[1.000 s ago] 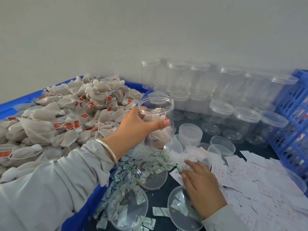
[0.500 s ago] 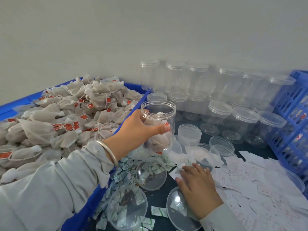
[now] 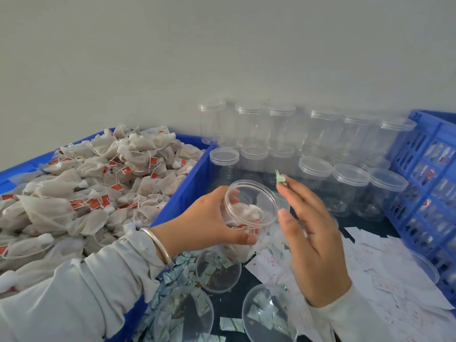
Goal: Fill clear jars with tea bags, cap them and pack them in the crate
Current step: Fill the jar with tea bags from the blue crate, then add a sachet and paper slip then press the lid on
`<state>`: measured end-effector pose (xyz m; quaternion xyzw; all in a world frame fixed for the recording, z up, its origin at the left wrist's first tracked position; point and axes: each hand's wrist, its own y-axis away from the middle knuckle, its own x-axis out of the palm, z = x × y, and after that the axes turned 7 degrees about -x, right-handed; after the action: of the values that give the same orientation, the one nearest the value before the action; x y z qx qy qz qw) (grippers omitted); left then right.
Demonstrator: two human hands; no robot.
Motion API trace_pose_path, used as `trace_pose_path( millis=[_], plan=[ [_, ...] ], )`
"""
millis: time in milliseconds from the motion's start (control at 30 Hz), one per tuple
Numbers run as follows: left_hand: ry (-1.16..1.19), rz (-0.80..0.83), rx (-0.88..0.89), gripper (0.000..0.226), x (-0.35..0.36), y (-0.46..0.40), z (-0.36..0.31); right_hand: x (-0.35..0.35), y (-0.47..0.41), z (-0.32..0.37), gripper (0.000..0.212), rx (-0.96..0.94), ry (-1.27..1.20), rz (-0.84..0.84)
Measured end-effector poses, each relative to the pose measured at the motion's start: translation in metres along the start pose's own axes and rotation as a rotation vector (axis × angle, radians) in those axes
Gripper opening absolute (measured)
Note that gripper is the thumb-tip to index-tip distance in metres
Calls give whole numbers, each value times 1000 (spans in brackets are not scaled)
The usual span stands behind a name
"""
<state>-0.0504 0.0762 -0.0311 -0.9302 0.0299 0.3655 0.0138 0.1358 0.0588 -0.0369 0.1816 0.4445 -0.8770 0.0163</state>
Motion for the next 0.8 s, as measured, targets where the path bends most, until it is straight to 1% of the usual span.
trace_pose_path(
  millis=[67, 133, 200, 300, 367, 400, 467, 533, 600, 700, 800],
  plan=[
    [9, -3, 8, 92, 0, 1, -1, 5, -1, 3, 39, 18, -14, 91],
    [20, -11, 9, 86, 0, 2, -1, 6, 1, 3, 34, 58, -37, 116],
    [30, -13, -7, 86, 0, 3, -2, 3, 6, 0, 29, 81, -42, 58],
    [49, -22, -27, 94, 0, 2, -3, -14, 15, -15, 24, 109, 6, -66],
    [72, -34, -38, 102, 1, 1, -3, -30, 22, -30, 19, 197, 39, -102],
    [88, -38, -43, 105, 2, 1, -4, -39, 26, -39, 22, 253, 67, -92],
    [115, -35, -54, 107, 3, 0, -5, -52, 35, -57, 32, 387, 118, -42],
    [142, -36, -62, 103, 5, 1, -7, -60, 44, -72, 33, 544, 144, 7],
    [169, -46, -71, 99, 7, 2, -9, -60, 54, -85, 31, 662, 200, 84],
    [176, -57, -87, 99, 8, 2, -10, -54, 63, -96, 28, 736, 345, 268],
    [187, -78, -99, 100, 8, 3, -10, -54, 65, -104, 33, 715, 490, 323]
  ],
)
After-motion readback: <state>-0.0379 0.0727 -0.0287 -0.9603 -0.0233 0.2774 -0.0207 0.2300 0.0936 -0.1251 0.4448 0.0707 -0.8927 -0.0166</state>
